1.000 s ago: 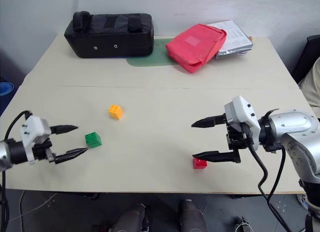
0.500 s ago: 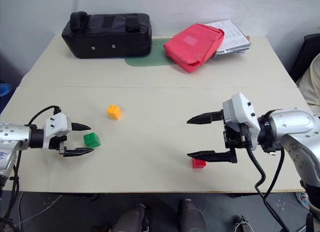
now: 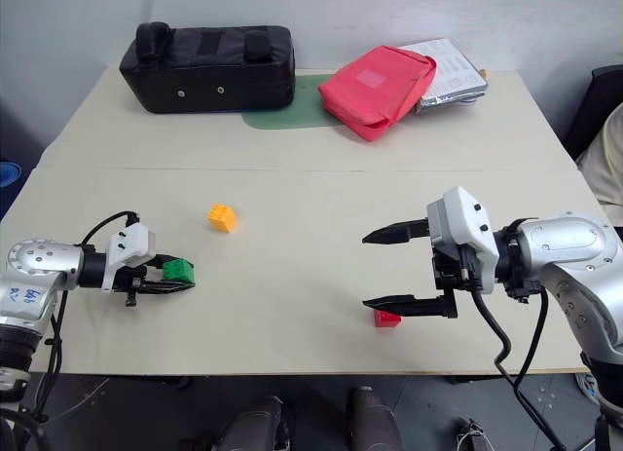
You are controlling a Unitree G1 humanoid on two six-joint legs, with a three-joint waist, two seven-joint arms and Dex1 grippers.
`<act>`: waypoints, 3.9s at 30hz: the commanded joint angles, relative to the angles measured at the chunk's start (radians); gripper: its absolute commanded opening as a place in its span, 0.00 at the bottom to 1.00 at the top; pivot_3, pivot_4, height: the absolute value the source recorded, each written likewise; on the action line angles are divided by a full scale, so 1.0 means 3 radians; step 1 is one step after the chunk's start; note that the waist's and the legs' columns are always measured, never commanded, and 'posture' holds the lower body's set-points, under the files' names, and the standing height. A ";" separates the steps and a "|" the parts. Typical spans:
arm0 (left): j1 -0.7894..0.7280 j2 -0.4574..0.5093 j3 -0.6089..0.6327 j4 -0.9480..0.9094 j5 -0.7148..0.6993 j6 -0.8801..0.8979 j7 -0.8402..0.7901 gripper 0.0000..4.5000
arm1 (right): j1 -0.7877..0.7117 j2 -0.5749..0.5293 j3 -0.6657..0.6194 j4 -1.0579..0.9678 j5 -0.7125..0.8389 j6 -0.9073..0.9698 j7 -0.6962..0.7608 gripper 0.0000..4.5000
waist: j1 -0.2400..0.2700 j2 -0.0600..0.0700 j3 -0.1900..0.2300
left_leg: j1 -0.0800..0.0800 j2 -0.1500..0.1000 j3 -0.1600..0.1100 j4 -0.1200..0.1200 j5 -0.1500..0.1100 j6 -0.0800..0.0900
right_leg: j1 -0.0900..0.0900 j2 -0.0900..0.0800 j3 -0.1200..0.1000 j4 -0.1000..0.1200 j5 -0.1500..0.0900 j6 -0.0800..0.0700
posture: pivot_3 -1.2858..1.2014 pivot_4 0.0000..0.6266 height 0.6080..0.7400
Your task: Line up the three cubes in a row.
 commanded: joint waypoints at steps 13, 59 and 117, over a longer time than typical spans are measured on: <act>-0.0275 -0.0485 -0.0882 -0.1943 0.0091 0.0739 0.0088 0.34 | 0.0727 -0.0267 -0.0279 -0.0163 -0.0170 -0.0195 0.0194 1.00 | 0.0081 -0.0001 -0.0001 | -0.0001 -0.0003 0.0001 0.0020 0.0000 0.0003 | 0.0007 0.0005 0.0004 -0.0001 0.0003 0.0006 | 0.52 0.24 1.00; -0.0388 -0.1281 -0.1753 -0.2279 0.0570 0.1831 0.0904 0.55 | 0.1239 -0.0308 -0.0436 -0.0283 -0.0342 -0.0337 0.0156 1.00 | 0.0161 -0.0001 -0.0001 | -0.0002 -0.0003 0.0000 0.0045 -0.0004 0.0010 | 0.0014 0.0006 0.0008 -0.0002 0.0004 0.0008 | 0.52 0.24 1.00; -0.0817 -0.1966 0.0205 -0.0871 0.0033 0.2512 0.3409 0.99 | -0.0007 0.0209 -0.0027 0.0245 -0.0230 -0.0176 -0.0241 1.00 | 0.0158 -0.0006 -0.0003 | -0.0008 -0.0004 -0.0002 0.0045 -0.0009 0.0003 | 0.0011 0.0005 0.0006 -0.0001 0.0007 0.0013 | 0.52 0.24 1.00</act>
